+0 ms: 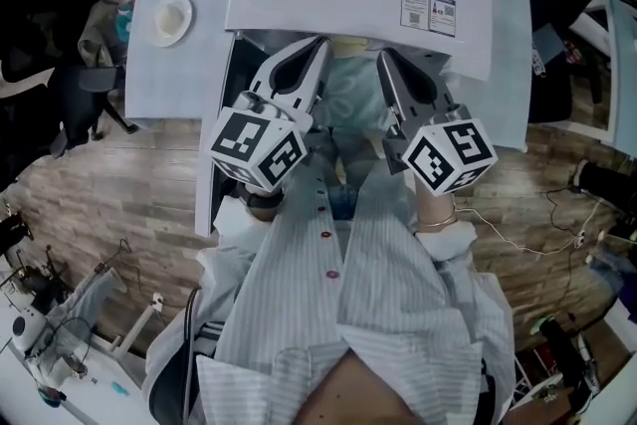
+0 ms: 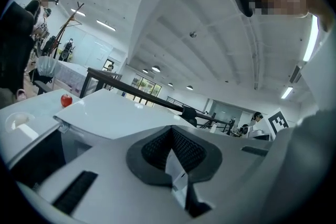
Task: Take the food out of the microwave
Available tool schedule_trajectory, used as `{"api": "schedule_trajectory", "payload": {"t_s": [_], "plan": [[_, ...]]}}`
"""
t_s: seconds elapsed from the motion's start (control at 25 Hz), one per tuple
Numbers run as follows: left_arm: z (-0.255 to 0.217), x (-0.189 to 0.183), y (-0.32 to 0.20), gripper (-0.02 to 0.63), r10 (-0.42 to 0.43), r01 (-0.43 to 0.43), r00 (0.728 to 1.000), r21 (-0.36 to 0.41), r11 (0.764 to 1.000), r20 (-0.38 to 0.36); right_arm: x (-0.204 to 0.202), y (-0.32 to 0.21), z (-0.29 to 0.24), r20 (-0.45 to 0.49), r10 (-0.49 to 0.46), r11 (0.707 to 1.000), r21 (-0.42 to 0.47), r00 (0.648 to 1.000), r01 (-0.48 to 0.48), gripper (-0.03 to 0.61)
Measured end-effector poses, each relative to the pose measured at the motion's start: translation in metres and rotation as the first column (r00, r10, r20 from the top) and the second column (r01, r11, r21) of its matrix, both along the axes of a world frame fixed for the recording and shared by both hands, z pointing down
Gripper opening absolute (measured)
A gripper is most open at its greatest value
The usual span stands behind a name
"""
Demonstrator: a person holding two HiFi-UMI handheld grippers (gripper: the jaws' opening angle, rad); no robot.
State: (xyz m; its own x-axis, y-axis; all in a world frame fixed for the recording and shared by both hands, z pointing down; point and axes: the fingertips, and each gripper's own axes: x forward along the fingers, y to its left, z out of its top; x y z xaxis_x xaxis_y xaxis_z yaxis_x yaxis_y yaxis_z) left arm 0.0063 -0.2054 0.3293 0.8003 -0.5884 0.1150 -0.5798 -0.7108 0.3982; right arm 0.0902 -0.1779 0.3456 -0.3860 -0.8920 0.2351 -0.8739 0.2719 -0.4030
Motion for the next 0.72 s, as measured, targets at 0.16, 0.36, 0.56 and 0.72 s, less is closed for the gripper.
{"api": "schedule_trajectory", "payload": {"t_s": [0.16, 0.36, 0.56, 0.72], "plan": [[0.021, -0.003, -0.003, 0.008, -0.003, 0.003, 1.000, -0.051, 0.999, 0.000, 0.000, -0.001, 0.021, 0.012, 0.011, 0.999, -0.041, 1.000, -0.011, 0.034], [0.046, 0.002, -0.005, 0.008, 0.005, -0.004, 1.000, -0.096, 0.995, 0.003, -0.001, -0.005, 0.048, 0.033, 0.022, 0.995, -0.097, 0.999, -0.018, 0.034], [0.075, 0.006, -0.005, 0.008, 0.010, -0.008, 1.000, -0.143, 0.990, 0.013, -0.002, -0.006, 0.077, 0.051, 0.035, 0.989, -0.143, 0.998, -0.027, 0.034], [0.097, 0.004, -0.006, 0.008, 0.002, 0.004, 0.999, -0.172, 0.985, 0.033, -0.001, -0.007, 0.101, 0.067, 0.056, 0.982, -0.183, 0.996, -0.043, 0.034]]}}
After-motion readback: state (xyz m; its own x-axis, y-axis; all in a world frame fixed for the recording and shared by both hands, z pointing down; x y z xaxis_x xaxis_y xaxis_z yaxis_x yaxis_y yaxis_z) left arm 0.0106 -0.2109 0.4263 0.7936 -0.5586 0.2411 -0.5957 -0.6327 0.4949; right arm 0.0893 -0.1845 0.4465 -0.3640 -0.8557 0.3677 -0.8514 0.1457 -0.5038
